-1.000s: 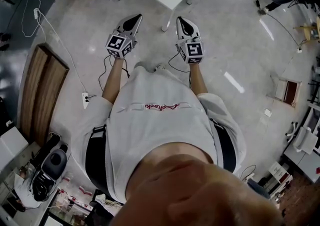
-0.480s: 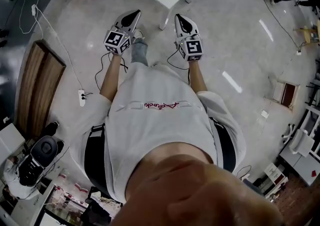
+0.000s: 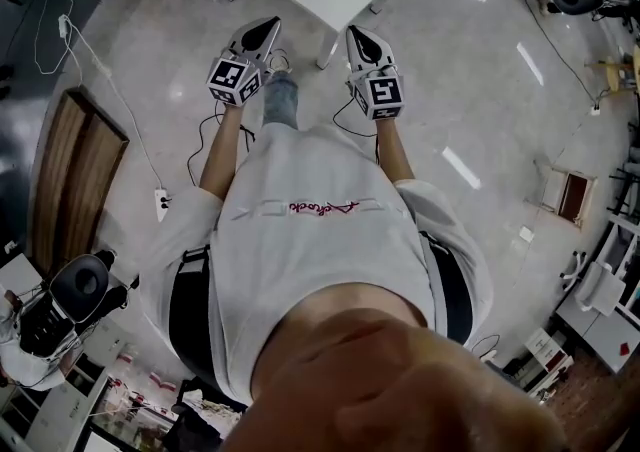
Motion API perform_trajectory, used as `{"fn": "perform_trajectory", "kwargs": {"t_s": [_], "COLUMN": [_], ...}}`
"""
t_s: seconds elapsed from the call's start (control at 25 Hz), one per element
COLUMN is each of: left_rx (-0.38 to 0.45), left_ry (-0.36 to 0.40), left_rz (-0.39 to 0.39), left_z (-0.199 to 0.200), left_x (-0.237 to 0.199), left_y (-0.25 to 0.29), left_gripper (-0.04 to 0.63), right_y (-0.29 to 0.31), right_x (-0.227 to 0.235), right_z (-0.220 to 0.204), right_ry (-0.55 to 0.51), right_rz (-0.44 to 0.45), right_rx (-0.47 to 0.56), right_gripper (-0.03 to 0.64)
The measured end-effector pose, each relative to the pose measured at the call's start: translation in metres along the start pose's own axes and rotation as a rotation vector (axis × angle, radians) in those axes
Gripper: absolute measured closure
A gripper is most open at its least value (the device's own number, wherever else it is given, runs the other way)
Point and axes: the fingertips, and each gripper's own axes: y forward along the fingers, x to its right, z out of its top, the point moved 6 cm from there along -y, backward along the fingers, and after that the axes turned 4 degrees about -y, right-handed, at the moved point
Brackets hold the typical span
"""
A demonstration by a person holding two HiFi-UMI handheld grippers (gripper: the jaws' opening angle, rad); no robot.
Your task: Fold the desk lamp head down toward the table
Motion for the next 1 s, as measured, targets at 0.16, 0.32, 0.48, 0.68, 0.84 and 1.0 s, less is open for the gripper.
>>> {"fn": "perform_trajectory", "kwargs": {"t_s": [0.16,0.32,0.48,0.68,0.84,1.0], "left_rx": [0.0,-0.002,-0.017,-0.041,-0.052,-0.068], "left_ry": [-0.012,-0.024,-0.041,-0.064,-0.072,-0.069], "left_rz": [-0.009,-0.018,-0.019,-0.029,-0.047,-0.062], "left_z": [-0.001,0.001,0.0,0.004,0.01,0.018], "left_x": [-0.026,-0.049,-0.079,-0.119,-0.156,-0.189], "left_y": [0.024,0.053,0.077,0.108,0.136,0.162], "left_gripper": [0.571,0.571,0.571,0.571,0.571,0.571], "right_y": [0.027,0.052,0.08,0.116,0.15,0.181], "right_x": [0.013,0.034,0.051,0.073,0.09,0.111], "right_z": [-0.002,-0.006,-0.011,-0.012,-0.008,-0.003], "right_ry": [-0.003,0.0,0.008,0.022,0.026,0.028], "right_rz": [-0.011,-0.025,-0.044,-0.076,-0.106,-0.148], "right_rx": [-0.003,-0.021,-0.04,-0.066,-0.072,-0.074], "right_gripper": [0.592,0.592,0.592,0.592,0.592,0.592]}}
